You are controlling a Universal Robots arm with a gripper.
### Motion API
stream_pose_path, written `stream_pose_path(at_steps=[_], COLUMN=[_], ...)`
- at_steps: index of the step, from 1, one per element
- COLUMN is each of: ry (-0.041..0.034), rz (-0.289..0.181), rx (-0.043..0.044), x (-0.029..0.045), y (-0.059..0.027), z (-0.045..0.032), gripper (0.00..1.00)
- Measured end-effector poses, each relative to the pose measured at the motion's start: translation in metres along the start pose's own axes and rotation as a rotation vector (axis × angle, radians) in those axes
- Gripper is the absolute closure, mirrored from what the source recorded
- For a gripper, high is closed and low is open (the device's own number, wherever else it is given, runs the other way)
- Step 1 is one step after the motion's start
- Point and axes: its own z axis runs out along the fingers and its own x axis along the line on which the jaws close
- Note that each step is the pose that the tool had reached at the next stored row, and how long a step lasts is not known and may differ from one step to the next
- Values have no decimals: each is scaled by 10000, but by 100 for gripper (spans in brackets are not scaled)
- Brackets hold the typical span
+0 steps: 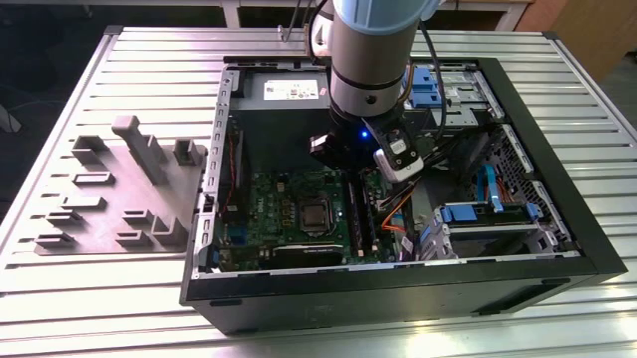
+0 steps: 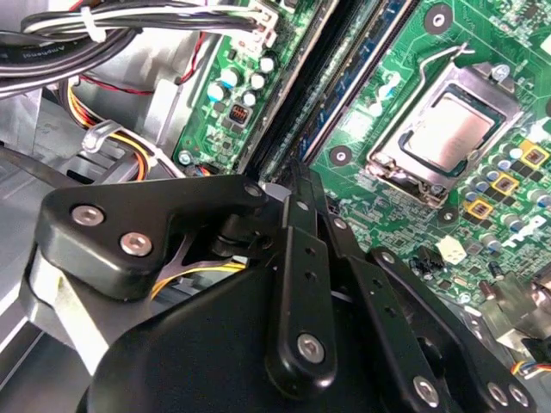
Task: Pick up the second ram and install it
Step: 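Press down the second ram until it locks into place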
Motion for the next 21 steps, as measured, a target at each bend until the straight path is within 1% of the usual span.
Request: stream_pose_path(at_steps=[18,21], ry=[-1,-8], rz=[1,2], rx=[-16,-37], x=[1,-1], y=[-2,2], z=[31,5], gripper=[90,90])
